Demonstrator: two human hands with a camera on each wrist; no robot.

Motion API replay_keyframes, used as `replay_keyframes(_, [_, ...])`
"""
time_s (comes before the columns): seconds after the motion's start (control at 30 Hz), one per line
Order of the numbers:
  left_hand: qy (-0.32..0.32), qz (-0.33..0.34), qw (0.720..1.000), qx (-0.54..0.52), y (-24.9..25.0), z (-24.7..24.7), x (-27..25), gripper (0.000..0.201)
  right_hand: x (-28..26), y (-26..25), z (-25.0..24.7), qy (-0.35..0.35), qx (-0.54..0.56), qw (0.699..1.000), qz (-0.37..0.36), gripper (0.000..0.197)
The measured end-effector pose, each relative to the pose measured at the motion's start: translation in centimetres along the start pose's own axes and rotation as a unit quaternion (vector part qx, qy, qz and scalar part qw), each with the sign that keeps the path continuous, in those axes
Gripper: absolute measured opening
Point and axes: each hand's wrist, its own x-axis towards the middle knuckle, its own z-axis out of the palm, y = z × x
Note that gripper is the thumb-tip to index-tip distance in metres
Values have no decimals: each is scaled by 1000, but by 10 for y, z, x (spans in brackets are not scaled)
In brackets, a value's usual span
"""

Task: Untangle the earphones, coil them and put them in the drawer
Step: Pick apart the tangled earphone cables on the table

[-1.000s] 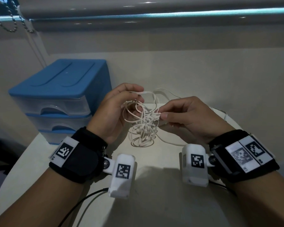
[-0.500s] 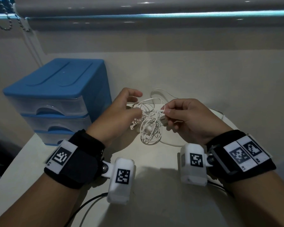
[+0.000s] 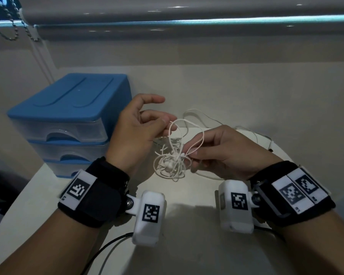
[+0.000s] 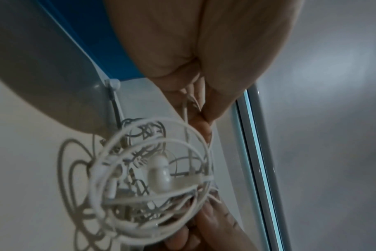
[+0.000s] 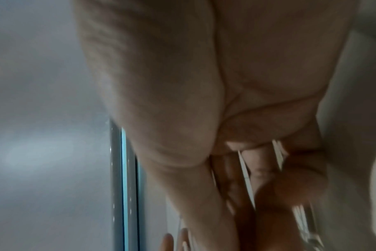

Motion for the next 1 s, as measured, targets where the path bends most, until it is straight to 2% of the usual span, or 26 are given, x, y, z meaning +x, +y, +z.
replay_keyframes(0.07, [-3,4,1000,8,0,0,0,34,0,-3,1,1,-40,999,-2,15])
replay_keyframes(0.1, [-6,6,1000,17,0,0,0,35,0,-4,1,26,-55,998,-15,17])
replay_keyframes(0.2, [-38,7,999,30,0,0,1,37,3,-9,-4,162,-53,982,-83,19])
replay_keyframes(0.27, [-71,9,997,22,0,1,0,44,6,-11,-9,210,-31,970,-122,17])
replay_keyframes(0.37, [-110,28,993,19,1,3,-3,55,11,-10,-5,167,-87,969,-159,22])
replay_keyframes(0.5, [-133,29,991,12,-1,4,-4,59,13,-5,4,115,-128,974,-146,28])
replay_keyframes(0.6, [-132,23,991,18,-2,3,-3,57,12,-5,4,86,-146,975,-145,18])
replay_keyframes(0.7, [-123,13,991,42,-3,2,-1,40,12,-8,4,107,-109,976,-152,17])
replay_keyframes(0.8, [-115,-1,991,66,-7,-1,3,12,13,-10,-1,156,-29,976,-152,30])
replay_keyframes(0.9, [-97,4,994,41,-7,1,2,17,13,-11,-3,176,0,974,-145,29])
replay_keyframes(1.0, [-42,26,999,-4,-2,4,1,12,11,-10,2,156,28,979,-126,27])
